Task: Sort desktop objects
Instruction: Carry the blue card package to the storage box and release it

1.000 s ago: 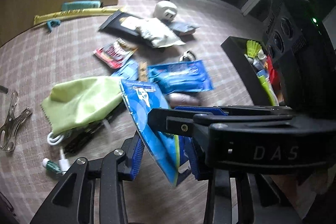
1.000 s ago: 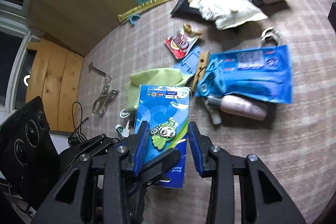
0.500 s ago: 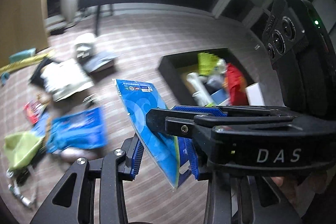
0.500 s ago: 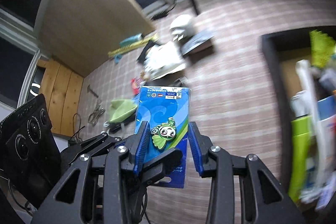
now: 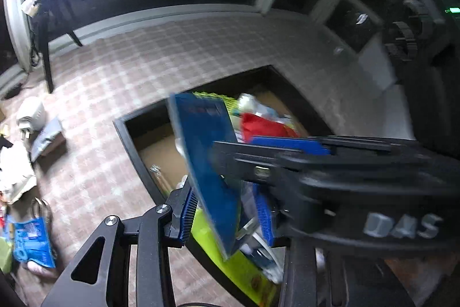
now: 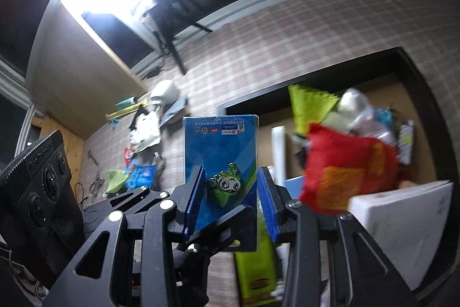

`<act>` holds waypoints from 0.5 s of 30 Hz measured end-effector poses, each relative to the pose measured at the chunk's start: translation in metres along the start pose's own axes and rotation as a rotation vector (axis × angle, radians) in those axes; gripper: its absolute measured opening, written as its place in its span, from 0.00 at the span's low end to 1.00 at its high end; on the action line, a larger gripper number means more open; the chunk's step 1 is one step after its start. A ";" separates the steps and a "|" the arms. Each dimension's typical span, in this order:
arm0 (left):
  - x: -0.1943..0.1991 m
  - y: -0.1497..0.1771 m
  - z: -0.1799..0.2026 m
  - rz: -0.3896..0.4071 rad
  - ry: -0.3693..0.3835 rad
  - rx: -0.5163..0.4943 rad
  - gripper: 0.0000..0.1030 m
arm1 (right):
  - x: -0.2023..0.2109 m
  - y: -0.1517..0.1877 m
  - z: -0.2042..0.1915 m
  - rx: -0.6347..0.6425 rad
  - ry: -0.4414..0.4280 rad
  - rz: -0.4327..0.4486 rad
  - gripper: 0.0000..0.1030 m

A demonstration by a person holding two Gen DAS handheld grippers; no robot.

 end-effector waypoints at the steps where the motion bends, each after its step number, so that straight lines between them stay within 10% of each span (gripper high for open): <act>1: -0.004 -0.002 -0.002 -0.010 -0.022 0.007 0.45 | 0.003 -0.003 0.005 -0.001 0.012 0.004 0.36; 15: 0.019 0.004 -0.040 0.014 -0.089 0.043 0.49 | 0.014 -0.015 0.008 0.040 0.073 0.063 0.47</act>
Point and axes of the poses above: each gripper's, at about its wrist camera, not at the fingertips, and x roughly against the way its jaws point, z to its right, y to its underside, the point moved 8 cm from there along -x, roughly the way its jaws point, and after that the axes turned 3 degrees about x, right-handed, at the moved point
